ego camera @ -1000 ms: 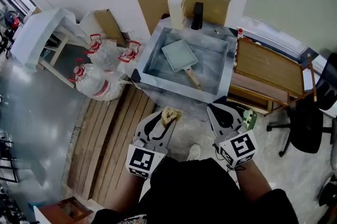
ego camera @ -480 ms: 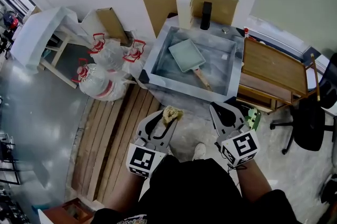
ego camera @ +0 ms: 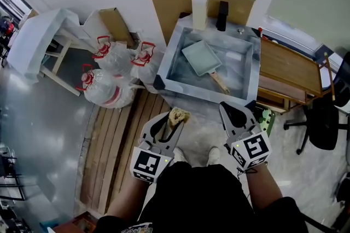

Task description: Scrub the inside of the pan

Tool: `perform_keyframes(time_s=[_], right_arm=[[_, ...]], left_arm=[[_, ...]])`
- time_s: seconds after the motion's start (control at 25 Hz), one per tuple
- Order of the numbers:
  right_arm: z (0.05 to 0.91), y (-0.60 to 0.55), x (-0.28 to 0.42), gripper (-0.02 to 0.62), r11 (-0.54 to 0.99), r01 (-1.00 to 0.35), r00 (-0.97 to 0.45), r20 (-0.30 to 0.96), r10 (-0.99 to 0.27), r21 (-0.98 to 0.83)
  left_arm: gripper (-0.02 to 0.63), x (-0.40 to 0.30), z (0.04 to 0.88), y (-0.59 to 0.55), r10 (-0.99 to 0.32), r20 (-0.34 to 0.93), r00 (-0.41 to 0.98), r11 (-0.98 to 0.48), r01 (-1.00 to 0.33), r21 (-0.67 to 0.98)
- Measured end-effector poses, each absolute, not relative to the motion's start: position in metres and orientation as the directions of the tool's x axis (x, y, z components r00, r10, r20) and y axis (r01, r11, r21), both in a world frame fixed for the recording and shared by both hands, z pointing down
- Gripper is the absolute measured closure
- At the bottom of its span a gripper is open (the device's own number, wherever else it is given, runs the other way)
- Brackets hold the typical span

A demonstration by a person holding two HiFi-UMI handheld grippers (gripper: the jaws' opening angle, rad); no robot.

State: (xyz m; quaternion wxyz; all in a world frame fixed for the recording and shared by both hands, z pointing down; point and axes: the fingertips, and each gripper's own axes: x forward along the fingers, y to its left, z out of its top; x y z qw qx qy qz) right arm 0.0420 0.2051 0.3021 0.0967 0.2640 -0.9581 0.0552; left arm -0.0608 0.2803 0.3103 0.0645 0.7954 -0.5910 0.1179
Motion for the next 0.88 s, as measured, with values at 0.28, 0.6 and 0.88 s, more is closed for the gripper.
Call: perform_keyframes(time_s=[0.28, 0.6, 0.88], right_arm=[[0.3, 0.206, 0.007, 0.586, 0.828, -0.559, -0.813, 0.224, -0.537, -0.045], [0.299, 0.211, -0.021, 0.586, 0.793, -0.608, -0.776, 0.232, -0.586, -0.033], [0.303, 0.215, -0.03, 0.586, 0.775, -0.631, -0.757, 0.239, -0.608, -0.03]], left_arm=[[0.453, -0.093, 0.309, 0.274, -0.91, 0.253, 0.329, -0.344, -0.939, -0.016], [0.453, -0.122, 0.308, 0.273, -0.887, 0.237, 0.397, -0.415, -0.909, -0.033], [0.453, -0.136, 0.309, 0.275, -0.878, 0.236, 0.417, -0.435, -0.9, -0.03]])
